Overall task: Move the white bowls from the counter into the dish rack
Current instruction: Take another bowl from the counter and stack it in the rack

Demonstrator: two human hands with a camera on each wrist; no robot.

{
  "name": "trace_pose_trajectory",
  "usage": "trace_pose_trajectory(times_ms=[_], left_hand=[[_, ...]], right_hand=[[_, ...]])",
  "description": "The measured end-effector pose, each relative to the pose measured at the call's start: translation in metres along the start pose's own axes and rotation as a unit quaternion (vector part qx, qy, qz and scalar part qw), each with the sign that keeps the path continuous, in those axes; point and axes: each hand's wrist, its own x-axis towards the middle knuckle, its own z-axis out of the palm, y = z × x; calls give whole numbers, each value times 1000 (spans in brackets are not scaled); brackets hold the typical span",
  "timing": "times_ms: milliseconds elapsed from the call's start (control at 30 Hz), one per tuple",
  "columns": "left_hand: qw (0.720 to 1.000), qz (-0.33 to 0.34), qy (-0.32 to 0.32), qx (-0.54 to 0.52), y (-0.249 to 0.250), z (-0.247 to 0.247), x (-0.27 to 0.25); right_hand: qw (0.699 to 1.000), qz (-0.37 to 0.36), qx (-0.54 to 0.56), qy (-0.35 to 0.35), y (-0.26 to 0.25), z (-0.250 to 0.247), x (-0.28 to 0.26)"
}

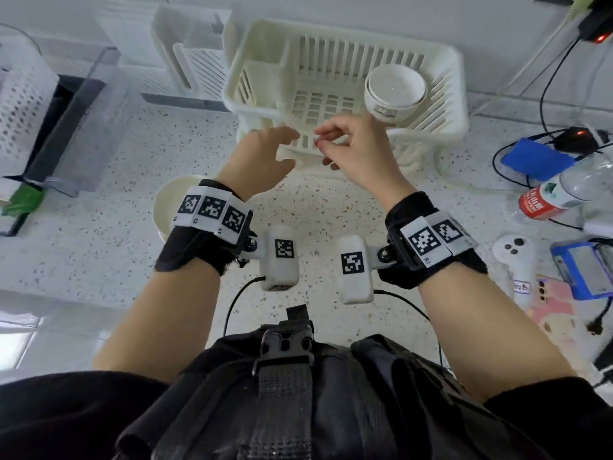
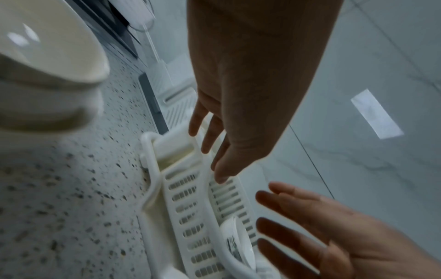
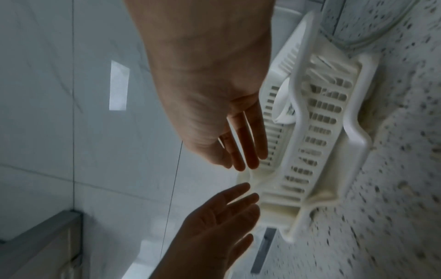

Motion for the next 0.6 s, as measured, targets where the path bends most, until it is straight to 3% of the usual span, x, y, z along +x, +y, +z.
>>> trace_pose_trajectory(times_ms=[267, 400, 600], left_hand=[[996, -85, 23, -8, -85, -47, -64], [992, -124, 25, -15, -125, -61, -84], [987, -160, -1, -32, -162, -62, -96]], right_hand=[[976, 135, -16, -173, -45, 92, -24], [969, 181, -44, -164, -56, 134, -29], [970, 219, -44, -90, -62, 171, -32]])
